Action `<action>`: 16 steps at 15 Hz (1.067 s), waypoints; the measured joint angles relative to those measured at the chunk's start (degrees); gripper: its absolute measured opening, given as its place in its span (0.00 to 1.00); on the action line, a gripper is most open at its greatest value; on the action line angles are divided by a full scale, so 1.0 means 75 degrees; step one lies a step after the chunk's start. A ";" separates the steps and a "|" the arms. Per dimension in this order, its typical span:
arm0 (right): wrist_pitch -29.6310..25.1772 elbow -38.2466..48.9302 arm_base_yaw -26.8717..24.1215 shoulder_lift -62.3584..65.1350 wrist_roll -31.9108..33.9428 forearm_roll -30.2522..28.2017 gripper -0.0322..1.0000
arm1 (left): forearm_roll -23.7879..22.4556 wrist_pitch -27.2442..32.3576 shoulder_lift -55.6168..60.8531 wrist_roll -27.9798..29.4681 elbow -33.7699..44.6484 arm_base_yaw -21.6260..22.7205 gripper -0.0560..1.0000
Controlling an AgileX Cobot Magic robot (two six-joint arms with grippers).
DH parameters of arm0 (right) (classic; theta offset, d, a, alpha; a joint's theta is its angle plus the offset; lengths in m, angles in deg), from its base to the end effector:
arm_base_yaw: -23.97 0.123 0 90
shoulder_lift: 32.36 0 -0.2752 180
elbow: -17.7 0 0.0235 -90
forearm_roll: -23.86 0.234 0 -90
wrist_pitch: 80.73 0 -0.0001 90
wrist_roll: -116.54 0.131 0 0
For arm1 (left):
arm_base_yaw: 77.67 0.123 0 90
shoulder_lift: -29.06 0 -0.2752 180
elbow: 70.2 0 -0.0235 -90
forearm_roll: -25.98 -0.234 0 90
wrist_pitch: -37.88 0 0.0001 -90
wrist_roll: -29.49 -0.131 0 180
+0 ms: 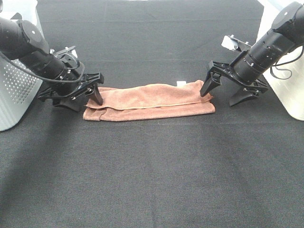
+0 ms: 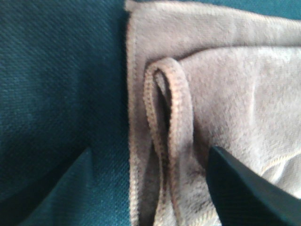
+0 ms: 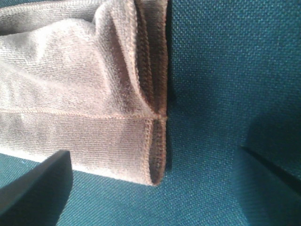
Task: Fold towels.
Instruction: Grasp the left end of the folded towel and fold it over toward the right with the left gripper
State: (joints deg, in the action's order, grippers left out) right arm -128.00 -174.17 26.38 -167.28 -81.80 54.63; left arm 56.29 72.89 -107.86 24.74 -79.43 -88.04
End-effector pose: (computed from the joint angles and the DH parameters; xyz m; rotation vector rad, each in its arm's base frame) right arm 0.4301 0.0674 0.0922 -0.0375 2.8643 0.5764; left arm 0.4316 -0.1176 0.0695 -0.1794 2.8110 -0.5426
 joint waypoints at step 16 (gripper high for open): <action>-0.0023 0.0000 0.0000 0.0000 0.0000 -0.0008 0.86 | -0.2147 0.1727 -0.0061 0.0527 -0.1940 0.0000 0.07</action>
State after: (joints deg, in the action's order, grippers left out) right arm -128.17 -174.17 26.38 -167.28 -81.80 54.58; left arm 40.19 85.84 -108.32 28.69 -93.99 -88.04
